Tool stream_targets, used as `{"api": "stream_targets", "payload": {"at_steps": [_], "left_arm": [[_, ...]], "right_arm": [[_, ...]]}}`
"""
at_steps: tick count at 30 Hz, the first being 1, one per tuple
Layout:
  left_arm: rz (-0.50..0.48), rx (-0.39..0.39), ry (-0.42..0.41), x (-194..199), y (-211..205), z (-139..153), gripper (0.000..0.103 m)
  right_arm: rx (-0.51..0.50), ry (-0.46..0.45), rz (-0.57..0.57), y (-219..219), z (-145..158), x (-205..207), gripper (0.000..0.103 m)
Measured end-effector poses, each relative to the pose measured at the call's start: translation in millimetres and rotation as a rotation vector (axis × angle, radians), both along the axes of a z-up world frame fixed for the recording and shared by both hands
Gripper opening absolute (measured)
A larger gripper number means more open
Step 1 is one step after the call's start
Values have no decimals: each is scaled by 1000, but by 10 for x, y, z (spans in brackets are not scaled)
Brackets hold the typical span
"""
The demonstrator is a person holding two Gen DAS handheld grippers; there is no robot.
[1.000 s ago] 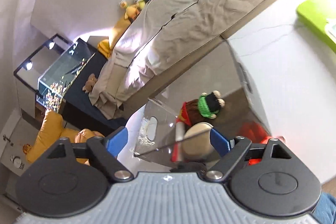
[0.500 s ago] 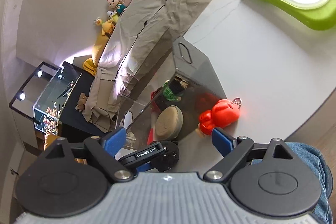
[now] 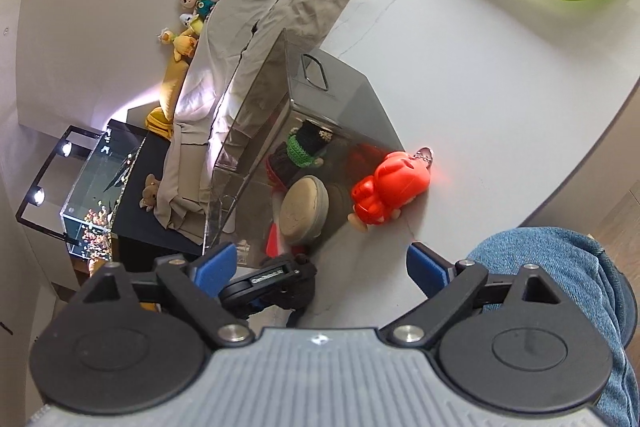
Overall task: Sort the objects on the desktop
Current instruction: 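Close the left tool on the black plush cat, then carry the black plush cat with the left tool into the bin and release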
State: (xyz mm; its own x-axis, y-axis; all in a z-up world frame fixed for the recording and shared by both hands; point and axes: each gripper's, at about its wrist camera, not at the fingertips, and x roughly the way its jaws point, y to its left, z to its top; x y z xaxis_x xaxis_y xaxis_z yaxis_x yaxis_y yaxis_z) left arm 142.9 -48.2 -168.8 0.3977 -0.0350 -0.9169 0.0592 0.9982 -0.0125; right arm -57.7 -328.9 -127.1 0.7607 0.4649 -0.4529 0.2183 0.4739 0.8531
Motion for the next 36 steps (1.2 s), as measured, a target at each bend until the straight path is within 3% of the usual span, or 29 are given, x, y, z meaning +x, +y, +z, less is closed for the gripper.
{"api": "stream_targets", "payload": {"at_steps": [4,7,13,16,18,20,22,25,29,32,36], "left_arm": [[-42,-78,49,-134,174,239,75],[-132,-121,41,-260,221,707,75],[-239,-150,-144,-122,135,1984,75],[-262,-177,-163,188,-31,2274,75],[-271,-180,-136,456,-216,2254,76],[-281,-194,-53,759,-450,2054,76],[-303,-192,54,1020,-722,1772,76],[-313,-121,171,1298,-1047,1260,76],[-303,-66,307,1553,-1338,720,76],[-296,-50,385,1585,-1449,458,76],[-300,37,432,1550,-1535,197,77]], "right_arm": [[-19,3,0,50,-33,-15,94],[-59,0,-2,105,-44,-13,94],[-208,-104,-17,299,-56,68,95],[-276,-177,-52,393,-123,94,95],[-365,-217,-105,465,-175,76,95],[-451,-251,-159,524,-217,28,95],[-466,-273,-193,537,-236,-17,95],[-452,-319,-217,510,-228,-55,100],[-372,-264,-210,399,-332,22,100],[-283,-235,-221,265,-403,33,100],[-204,-214,-229,172,-476,43,100]]}}
